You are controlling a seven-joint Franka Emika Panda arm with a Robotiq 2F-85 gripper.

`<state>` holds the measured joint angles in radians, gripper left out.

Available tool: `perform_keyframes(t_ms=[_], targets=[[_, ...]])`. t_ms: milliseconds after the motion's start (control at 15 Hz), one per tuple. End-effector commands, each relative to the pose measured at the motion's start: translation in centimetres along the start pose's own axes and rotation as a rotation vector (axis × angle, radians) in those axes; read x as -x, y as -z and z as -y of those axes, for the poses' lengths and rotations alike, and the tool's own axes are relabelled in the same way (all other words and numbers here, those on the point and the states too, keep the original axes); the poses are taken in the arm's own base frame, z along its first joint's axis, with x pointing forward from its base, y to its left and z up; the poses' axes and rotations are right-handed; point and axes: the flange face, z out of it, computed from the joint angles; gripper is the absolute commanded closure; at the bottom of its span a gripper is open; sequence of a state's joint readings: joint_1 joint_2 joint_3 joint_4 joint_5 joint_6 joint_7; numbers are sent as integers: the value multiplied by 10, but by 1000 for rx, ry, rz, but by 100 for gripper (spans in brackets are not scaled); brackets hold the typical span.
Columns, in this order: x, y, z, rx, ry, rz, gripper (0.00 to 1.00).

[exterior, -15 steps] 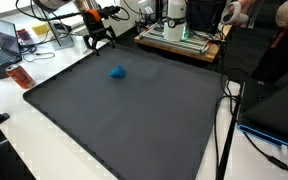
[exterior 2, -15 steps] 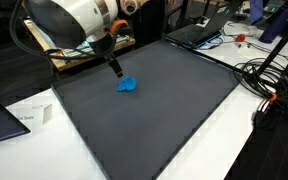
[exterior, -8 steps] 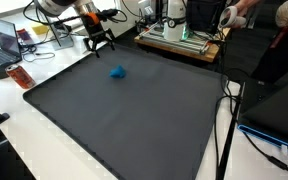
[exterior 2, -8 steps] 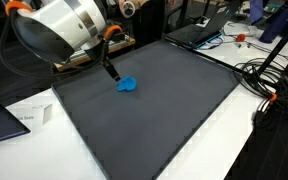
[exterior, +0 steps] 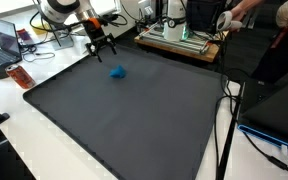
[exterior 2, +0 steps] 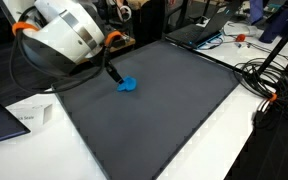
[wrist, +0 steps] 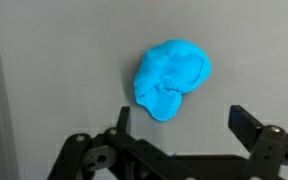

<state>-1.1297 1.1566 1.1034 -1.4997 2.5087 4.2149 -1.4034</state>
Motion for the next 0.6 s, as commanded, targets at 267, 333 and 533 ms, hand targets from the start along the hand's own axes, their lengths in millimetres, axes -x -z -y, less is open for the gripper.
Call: perform_keyframes(t_ms=[267, 333, 533], targets=[[-25, -11, 4, -10, 9, 79, 0], [-28, -12, 4, -11, 4, 83, 0], [-35, -17, 1, -6, -3, 91, 0]])
